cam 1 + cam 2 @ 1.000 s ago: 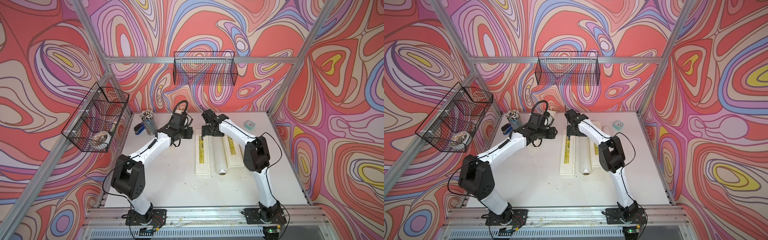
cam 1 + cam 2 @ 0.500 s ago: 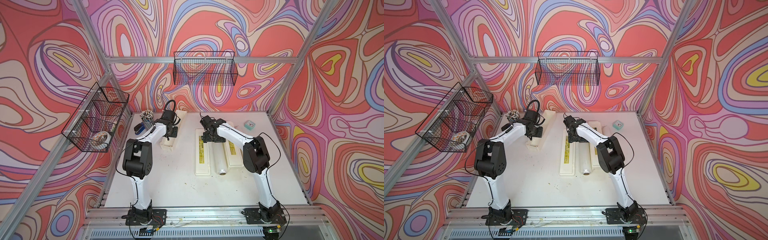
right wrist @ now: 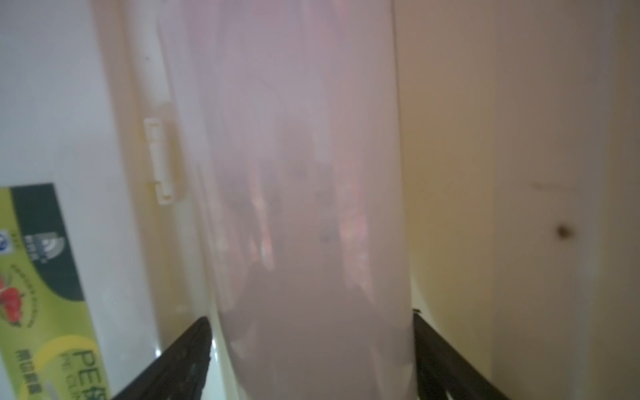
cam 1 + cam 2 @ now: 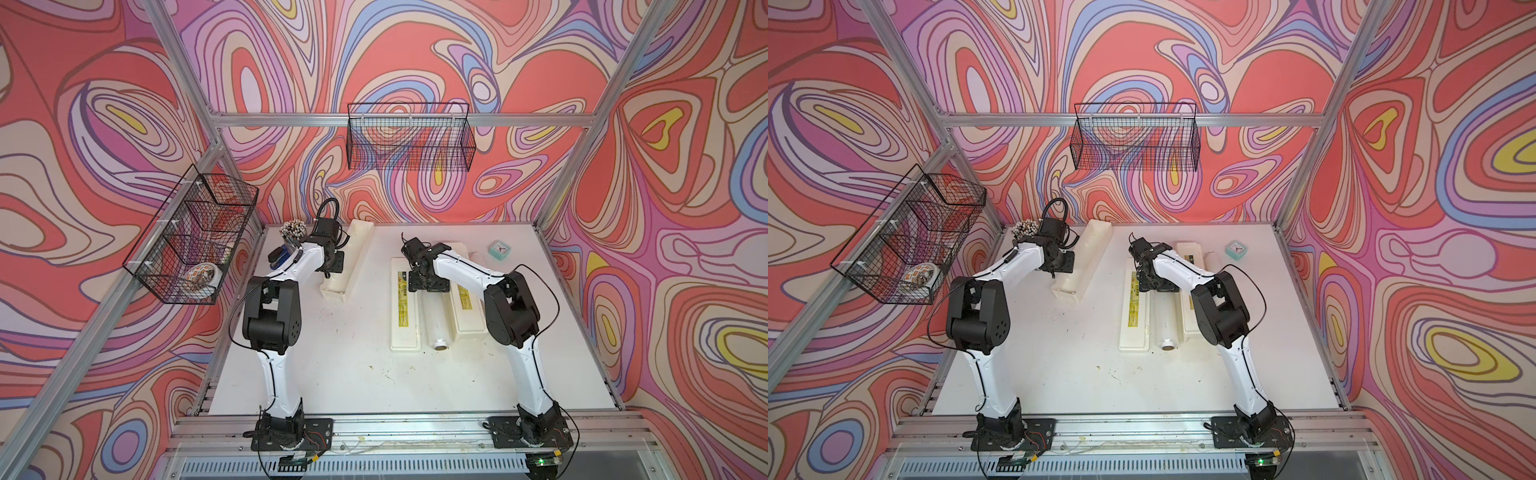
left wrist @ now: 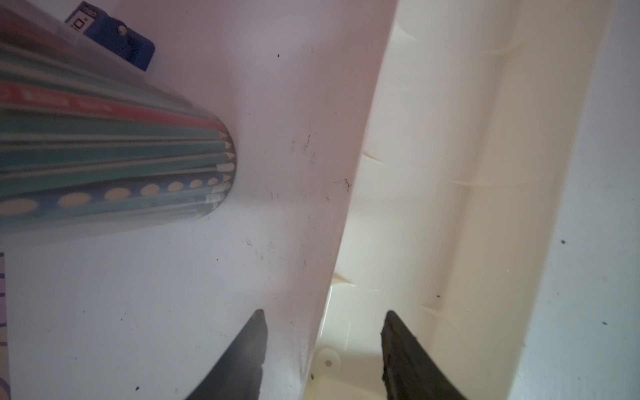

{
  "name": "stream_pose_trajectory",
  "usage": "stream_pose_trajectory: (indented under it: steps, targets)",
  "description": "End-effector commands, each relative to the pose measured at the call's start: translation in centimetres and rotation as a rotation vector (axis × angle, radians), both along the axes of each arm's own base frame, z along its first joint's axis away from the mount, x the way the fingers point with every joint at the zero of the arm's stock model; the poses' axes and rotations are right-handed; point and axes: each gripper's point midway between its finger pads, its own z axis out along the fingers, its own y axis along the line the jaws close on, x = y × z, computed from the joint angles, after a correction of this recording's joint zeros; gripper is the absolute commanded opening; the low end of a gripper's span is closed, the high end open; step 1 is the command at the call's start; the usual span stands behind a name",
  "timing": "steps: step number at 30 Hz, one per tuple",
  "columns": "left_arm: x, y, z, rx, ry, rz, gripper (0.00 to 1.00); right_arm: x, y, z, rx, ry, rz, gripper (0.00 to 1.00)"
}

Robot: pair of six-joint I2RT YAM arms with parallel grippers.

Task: Put plastic wrap rolls into dispensers
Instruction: Move the plastic wrap cutting box to the center of the board.

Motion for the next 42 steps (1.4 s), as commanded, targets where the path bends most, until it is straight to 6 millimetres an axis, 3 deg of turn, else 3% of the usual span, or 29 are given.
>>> stream_pose_trajectory:
  steps: [1, 6, 8, 13, 17, 24, 26, 31, 38, 42]
  targets:
    - [-0.4, 1.3, -1.8, 0.044, 0.077, -0.008, 0.54, -0.6, 0.2, -2.7, 0.006, 0.035, -0.007, 0.82]
    - [0.0, 0.8, -2.8, -0.006, 0.101, -0.017, 0.53, -0.8, 0.4, -3.5, 0.014, 0.043, -0.001, 0.72]
    - [-0.3, 0.5, -3.8, -0.026, 0.133, -0.015, 0.51, -0.9, 0.7, -3.7, 0.033, 0.053, 0.006, 0.63]
    - [-1.9, -0.3, -4.7, -0.096, 0.149, 0.014, 0.44, -0.8, 1.0, -2.2, 0.06, 0.023, 0.011, 0.52]
    - [-4.3, -0.6, -5.2, -0.164, 0.154, 0.075, 0.36, -0.2, 1.0, 1.1, 0.083, -0.045, 0.021, 0.4]
    - [-8.8, -1.7, -5.6, -0.265, 0.169, 0.161, 0.24, 0.9, 2.0, 8.1, 0.169, -0.186, 0.059, 0.3]
    - [-10.0, -2.3, -5.4, -0.299, 0.159, 0.178, 0.22, 1.2, 2.4, 10.2, 0.195, -0.22, 0.076, 0.29]
    - [-13.4, -5.0, -5.6, -0.315, 0.178, 0.164, 0.2, 1.9, 3.9, 13.4, 0.264, -0.26, 0.127, 0.26]
    - [-17.7, -8.5, -7.5, -0.344, 0.212, 0.184, 0.19, 2.3, 5.4, 13.5, 0.308, -0.252, 0.193, 0.23]
    - [-19.6, -10.2, -8.2, -0.349, 0.235, 0.163, 0.18, 1.8, 4.9, 11.4, 0.25, -0.201, 0.231, 0.24]
